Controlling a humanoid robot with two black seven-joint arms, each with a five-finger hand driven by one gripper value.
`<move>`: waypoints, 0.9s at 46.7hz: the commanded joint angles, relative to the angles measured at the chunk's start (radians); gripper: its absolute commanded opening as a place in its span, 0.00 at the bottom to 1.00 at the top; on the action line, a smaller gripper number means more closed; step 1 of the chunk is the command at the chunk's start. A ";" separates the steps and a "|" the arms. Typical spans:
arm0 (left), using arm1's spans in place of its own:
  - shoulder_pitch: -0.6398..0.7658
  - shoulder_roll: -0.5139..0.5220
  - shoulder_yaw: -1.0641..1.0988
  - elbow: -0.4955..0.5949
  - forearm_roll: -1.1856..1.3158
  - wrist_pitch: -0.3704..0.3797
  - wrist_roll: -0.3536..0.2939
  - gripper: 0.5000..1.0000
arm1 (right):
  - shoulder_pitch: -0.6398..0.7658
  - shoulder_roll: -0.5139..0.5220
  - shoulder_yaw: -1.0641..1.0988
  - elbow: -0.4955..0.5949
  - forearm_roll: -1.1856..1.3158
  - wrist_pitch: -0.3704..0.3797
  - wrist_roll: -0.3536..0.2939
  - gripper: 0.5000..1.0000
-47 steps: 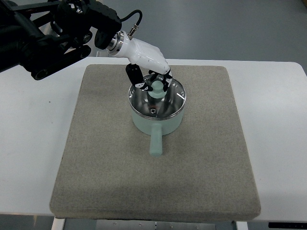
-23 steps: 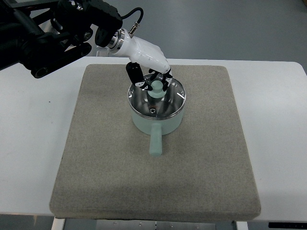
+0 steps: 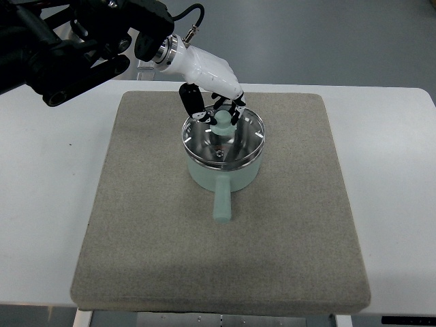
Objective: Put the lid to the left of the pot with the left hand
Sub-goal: 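Lift the glass lid off the saucepan with the left hand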
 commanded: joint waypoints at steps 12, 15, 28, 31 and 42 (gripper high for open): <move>-0.002 -0.002 -0.002 -0.001 0.000 0.000 0.000 0.00 | 0.000 0.000 0.000 0.000 -0.001 0.000 0.000 0.84; -0.003 -0.001 -0.002 -0.001 0.000 0.000 0.000 0.00 | 0.000 0.000 0.000 0.000 -0.001 0.000 0.000 0.84; -0.017 0.003 -0.002 0.028 0.000 0.000 0.000 0.00 | 0.000 0.000 0.000 0.000 0.001 0.000 0.000 0.84; -0.017 0.004 -0.002 0.033 0.000 0.000 0.000 0.00 | 0.000 0.000 0.000 0.000 0.001 0.001 0.000 0.84; -0.017 0.013 0.000 0.062 0.000 0.002 0.000 0.00 | 0.000 0.000 0.000 0.000 0.001 0.000 0.000 0.84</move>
